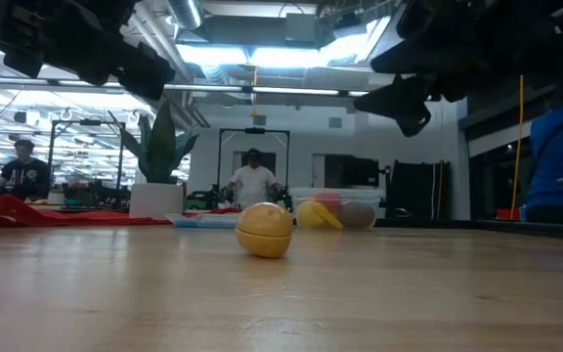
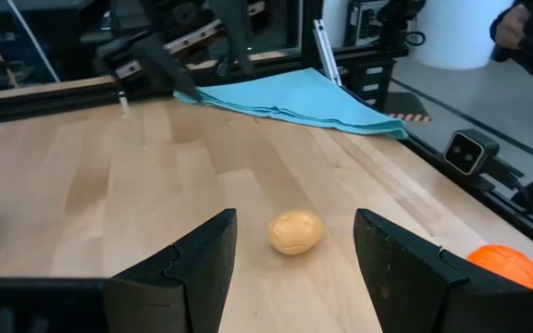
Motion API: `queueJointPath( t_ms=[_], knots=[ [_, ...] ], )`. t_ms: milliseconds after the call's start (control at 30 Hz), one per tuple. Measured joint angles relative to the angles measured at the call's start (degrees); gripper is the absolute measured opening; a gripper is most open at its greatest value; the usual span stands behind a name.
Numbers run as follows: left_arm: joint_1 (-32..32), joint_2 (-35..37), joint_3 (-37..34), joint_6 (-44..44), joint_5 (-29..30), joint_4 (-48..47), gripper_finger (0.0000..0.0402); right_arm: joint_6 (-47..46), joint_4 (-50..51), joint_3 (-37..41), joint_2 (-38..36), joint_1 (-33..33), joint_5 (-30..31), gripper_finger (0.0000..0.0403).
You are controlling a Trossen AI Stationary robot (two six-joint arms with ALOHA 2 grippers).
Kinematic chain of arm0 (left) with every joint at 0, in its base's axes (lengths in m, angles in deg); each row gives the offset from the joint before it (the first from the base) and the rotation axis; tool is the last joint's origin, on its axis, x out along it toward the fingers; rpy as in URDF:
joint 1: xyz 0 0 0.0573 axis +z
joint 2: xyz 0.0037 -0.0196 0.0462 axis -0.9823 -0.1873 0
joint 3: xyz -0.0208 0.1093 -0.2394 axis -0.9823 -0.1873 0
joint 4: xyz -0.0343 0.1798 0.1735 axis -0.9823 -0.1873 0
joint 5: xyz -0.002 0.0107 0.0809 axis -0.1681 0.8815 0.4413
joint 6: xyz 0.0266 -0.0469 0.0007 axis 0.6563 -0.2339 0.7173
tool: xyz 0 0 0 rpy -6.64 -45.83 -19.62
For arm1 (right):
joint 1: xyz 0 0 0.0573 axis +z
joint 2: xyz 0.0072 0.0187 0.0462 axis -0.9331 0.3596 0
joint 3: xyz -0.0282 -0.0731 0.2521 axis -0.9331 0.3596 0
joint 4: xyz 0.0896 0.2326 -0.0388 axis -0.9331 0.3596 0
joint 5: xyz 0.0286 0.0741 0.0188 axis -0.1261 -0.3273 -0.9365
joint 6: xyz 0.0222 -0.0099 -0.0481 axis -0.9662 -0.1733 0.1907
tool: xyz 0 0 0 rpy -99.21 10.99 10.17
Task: Pick and placing Produce into tupperware
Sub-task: Put the potato into the transparent bin
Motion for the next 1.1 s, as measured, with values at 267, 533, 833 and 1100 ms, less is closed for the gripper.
queueJointPath(
  t_ms=[267,533,833,1100],
  knots=[
    [-0.85,0.0,0.0,0.42,0.0,-0.04,0.021,-13.58,0.67,-0.04,0.0,0.42,2.25,0.0262],
    [-1.38,-0.02,-0.04,0.4,0.02,-4.81,0.021,-11.79,6.67,-5.99,0.86,7.03,14.37,0.0262],
    [-3.92,0.15,-0.07,1.8,-0.04,-8.21,0.021,-16.33,25.1,-27.2,12.36,16.29,32.39,0.0262],
    [-6.4,7.37,-0.07,3.53,-0.11,-15.12,0.021,-34.04,44.04,-49.87,28.9,17.73,34.12,0.0262]
  ],
)
